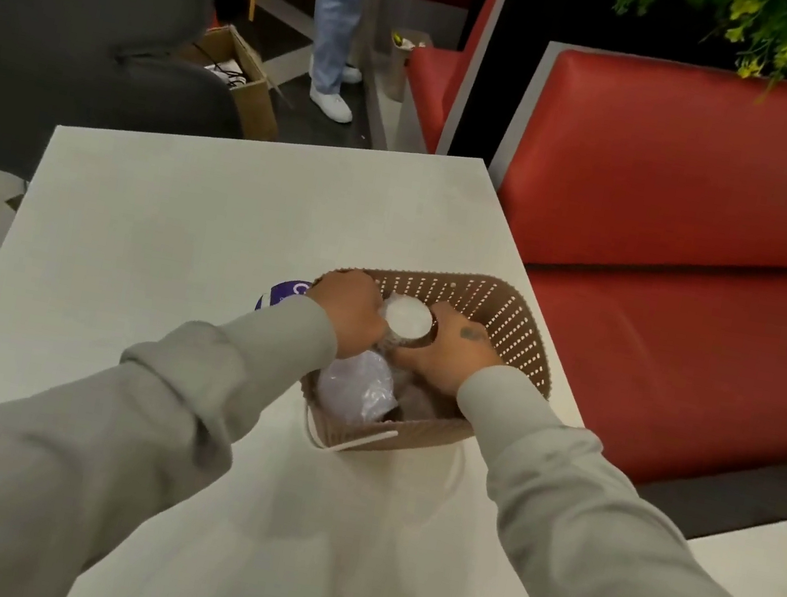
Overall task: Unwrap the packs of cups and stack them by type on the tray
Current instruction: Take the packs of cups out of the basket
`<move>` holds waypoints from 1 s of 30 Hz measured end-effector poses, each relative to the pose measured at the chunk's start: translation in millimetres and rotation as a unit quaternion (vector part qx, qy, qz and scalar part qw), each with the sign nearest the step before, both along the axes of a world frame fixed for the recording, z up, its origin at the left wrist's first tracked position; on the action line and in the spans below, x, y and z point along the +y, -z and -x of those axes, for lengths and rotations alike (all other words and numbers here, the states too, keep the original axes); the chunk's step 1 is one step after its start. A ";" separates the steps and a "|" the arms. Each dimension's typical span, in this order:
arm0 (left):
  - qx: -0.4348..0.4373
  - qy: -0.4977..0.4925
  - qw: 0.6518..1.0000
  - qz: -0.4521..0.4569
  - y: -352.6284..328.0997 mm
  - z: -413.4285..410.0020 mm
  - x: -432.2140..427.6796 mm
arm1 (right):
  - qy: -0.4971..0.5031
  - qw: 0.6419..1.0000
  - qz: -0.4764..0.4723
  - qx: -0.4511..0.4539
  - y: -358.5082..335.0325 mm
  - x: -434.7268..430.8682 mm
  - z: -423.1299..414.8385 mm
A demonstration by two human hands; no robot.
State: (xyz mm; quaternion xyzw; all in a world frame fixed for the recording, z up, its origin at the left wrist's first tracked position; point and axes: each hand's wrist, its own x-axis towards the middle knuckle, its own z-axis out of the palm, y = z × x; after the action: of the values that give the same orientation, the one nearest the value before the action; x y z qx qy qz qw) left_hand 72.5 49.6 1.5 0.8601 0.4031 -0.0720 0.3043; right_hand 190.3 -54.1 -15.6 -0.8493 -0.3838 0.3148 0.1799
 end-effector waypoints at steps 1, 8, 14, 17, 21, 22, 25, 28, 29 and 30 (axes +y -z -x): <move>0.000 0.006 1.000 0.003 1.7 -1.4 1.8 | 0.003 1.000 -0.001 0.003 3.8 2.5 -0.5; -0.031 0.018 0.999 0.017 9.4 -7.1 7.6 | 0.006 1.000 -0.013 -0.027 5.5 5.8 -7.4; -0.047 0.021 0.997 0.062 4.5 -11.1 3.1 | 0.034 0.997 -0.043 -0.057 -17.5 -6.4 -18.3; -0.039 0.044 0.996 0.071 4.1 -14.7 -1.1 | 0.041 0.994 -0.071 -0.074 -36.0 -13.1 -22.6; -0.063 0.073 0.992 0.076 1.6 -19.7 -10.2 | 0.064 0.990 -0.089 -0.090 -61.9 -24.0 -26.8; -0.074 0.073 0.991 0.079 0.1 -21.0 -12.5 | 0.072 0.988 -0.098 -0.093 -69.1 -27.0 -27.7; -0.113 0.077 0.987 0.078 -5.3 -24.7 -19.5 | 0.092 0.983 -0.135 -0.087 -93.1 -38.0 -27.9; -0.157 0.080 0.982 0.069 -13.8 -29.0 -30.9 | 0.105 0.978 -0.159 -0.088 -113.5 -54.4 -27.0; -0.171 0.084 0.980 0.063 -18.2 -30.9 -35.7 | 0.109 0.977 -0.162 -0.090 -119.8 -61.3 -26.8; -0.181 0.088 0.978 0.058 -22.7 -33.0 -40.8 | 0.114 0.975 -0.164 -0.094 -125.7 -68.4 -27.3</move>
State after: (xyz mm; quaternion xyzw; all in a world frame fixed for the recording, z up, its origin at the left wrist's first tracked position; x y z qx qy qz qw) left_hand 105.5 8.8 24.3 0.8718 0.2587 0.0351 0.4144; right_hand 217.6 -122.5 110.1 -0.8724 -0.3458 0.1434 0.3143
